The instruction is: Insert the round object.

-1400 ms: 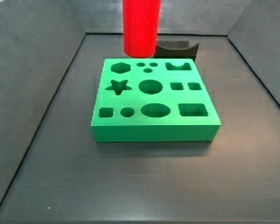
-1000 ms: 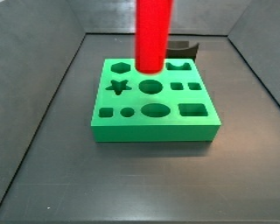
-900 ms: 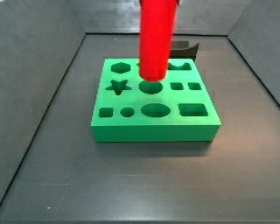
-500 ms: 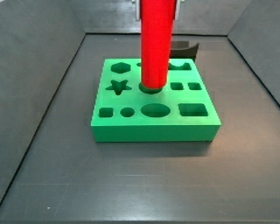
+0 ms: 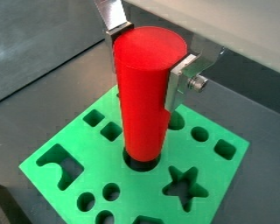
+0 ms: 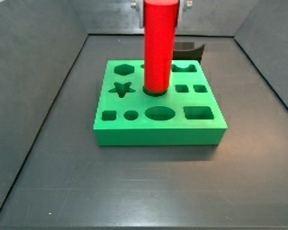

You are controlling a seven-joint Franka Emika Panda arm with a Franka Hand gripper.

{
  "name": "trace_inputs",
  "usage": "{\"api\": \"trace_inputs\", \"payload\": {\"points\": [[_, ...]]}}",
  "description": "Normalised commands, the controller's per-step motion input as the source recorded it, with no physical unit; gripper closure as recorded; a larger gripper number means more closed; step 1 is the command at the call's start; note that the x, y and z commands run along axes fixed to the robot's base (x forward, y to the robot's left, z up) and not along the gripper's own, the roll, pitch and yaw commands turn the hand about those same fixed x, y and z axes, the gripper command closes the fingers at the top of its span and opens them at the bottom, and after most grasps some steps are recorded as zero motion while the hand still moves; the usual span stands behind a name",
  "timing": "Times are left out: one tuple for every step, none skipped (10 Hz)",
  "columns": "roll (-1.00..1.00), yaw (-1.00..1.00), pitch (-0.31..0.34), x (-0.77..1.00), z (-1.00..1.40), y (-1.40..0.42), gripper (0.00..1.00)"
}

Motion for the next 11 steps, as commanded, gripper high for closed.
{"api": "trace_inputs", "payload": {"points": [[0.00,-0.01,0.000,0.00,-0.13,0.11,1.00],[0.00,-0.01,0.000,0.00,-0.15,0.09,1.00],[0.00,-0.01,-0.013,0.00,-0.18,0.06,1.00],[0.00,0.00,0.000,0.16,-0.30,0.03,1.00],[0.00,0.00,0.000,0.18,-0.31,0.01,1.00],[-0.01,-0.06,-0.006,0.06,-0.24,0.00,1.00],[0.00,-0.06,-0.024,0.01,-0.27,0.00,1.00],[0.04,-0.06,-0.026,0.00,-0.29,0.00,1.00],[0.13,-0.03,-0.036,0.00,-0.35,-0.04,1.00],[0.19,-0.03,-0.029,0.00,-0.41,-0.12,1.00],[0.19,-0.03,-0.040,0.00,-0.40,-0.12,1.00]]}}
